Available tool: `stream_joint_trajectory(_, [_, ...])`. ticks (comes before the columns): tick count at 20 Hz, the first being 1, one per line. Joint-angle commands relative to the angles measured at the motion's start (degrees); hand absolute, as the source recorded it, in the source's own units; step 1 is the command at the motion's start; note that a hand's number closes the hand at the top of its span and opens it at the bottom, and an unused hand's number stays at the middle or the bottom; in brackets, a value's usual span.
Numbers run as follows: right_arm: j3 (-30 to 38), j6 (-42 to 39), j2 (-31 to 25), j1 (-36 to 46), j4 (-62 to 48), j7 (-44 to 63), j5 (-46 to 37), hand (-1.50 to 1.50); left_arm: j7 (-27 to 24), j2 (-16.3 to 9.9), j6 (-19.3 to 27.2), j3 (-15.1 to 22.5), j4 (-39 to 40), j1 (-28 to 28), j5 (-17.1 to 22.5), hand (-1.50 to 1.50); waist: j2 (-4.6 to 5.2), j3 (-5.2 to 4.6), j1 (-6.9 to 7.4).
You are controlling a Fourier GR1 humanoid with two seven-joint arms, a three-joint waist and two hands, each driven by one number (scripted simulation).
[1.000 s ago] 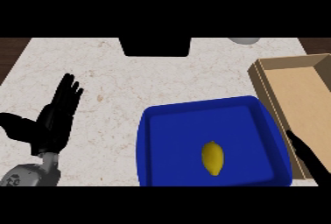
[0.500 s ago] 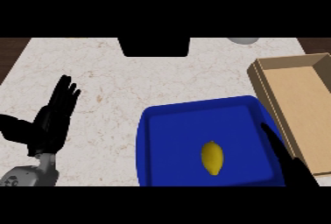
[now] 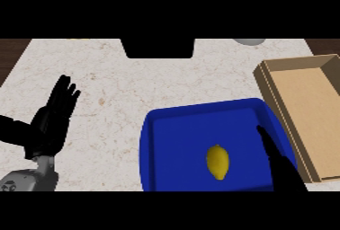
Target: Pick the lemon from the tray and place it in the cardboard box
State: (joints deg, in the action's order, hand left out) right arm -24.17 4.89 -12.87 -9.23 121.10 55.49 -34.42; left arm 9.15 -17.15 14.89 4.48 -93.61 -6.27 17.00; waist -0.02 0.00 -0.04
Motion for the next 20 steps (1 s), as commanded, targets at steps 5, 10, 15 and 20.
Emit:
stream_joint_trajectory(5, [2.3, -0.8, 3.8, 1.3, -5.3, -3.6, 0.9, -1.50, -1.5, 3.1, -3.5, -1.5, -0.5, 2.4, -2.6, 0.00, 0.00, 0.00, 0.04])
stream_joint_trajectory(10, [4.3, -0.7, 5.7, 4.8, -12.9, -6.4, 0.2, -1.50, -0.2, 5.3, -2.7, -1.7, -1.5, 3.2, -4.5, 0.00, 0.02, 0.01, 0.08])
stream_joint_trajectory(15, [2.2, -1.3, 6.7, 3.8, -11.0, -3.2, -4.8, -1.50, 4.2, 5.7, -1.3, -2.3, -3.8, 0.0, -6.8, 0.00, -0.01, 0.01, 0.02])
stream_joint_trajectory(20, [2.1, 0.6, 8.2, 2.5, -15.4, -7.3, -5.6, -1.50, 3.5, 5.8, -5.2, -4.5, -2.2, 0.6, -6.3, 0.00, -0.01, 0.01, 0.02])
